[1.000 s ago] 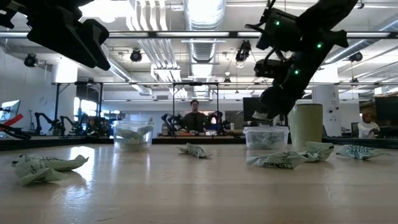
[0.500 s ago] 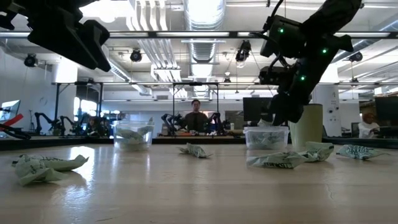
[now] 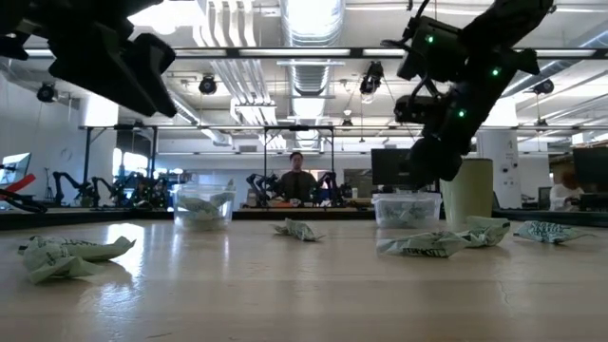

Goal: Pick and place items into bin
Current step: Put the stevia packet into the left transparent bin

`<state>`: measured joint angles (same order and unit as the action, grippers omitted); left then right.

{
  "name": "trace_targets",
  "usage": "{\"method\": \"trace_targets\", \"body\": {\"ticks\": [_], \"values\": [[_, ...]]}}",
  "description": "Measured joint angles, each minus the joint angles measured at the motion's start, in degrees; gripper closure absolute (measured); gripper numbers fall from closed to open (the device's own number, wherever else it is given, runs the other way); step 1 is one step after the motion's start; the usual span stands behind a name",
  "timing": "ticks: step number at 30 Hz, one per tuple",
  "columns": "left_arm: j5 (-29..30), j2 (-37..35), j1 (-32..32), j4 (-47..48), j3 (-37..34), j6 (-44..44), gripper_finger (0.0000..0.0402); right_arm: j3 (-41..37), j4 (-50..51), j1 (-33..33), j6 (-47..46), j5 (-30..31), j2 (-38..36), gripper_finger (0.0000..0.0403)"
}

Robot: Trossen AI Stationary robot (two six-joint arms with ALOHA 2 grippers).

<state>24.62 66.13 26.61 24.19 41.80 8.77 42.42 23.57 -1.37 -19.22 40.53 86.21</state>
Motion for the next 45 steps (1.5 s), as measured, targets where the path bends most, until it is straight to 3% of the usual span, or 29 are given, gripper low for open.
{"method": "trace_targets", "body": {"ticks": [6,13,21,32,45], "values": [[0.97,4.05,0.0,-11.66,0.0,-12.25,0.0242,0.72,-0.07,0.86,0.55,0.0,-3.7,0.0255],[1.86,13.22,-1.15,-21.21,0.35,-24.19,0.0242,0.69,-0.32,6.86,3.03,-0.11,-8.86,0.0255],[3.82,21.65,-6.65,-21.84,3.32,-22.78,0.0242,0.67,-0.41,14.04,5.06,-0.26,-12.9,0.0255],[-3.16,26.57,-15.26,-22.7,5.25,-21.07,0.0242,0.67,-6.38,19.5,11.91,-0.68,-13.83,0.0255],[-13.41,31.3,-22.38,-27.46,5.19,-20.92,0.0242,0.96,-6.85,19.78,12.41,-0.65,-13.83,0.0263]]}}
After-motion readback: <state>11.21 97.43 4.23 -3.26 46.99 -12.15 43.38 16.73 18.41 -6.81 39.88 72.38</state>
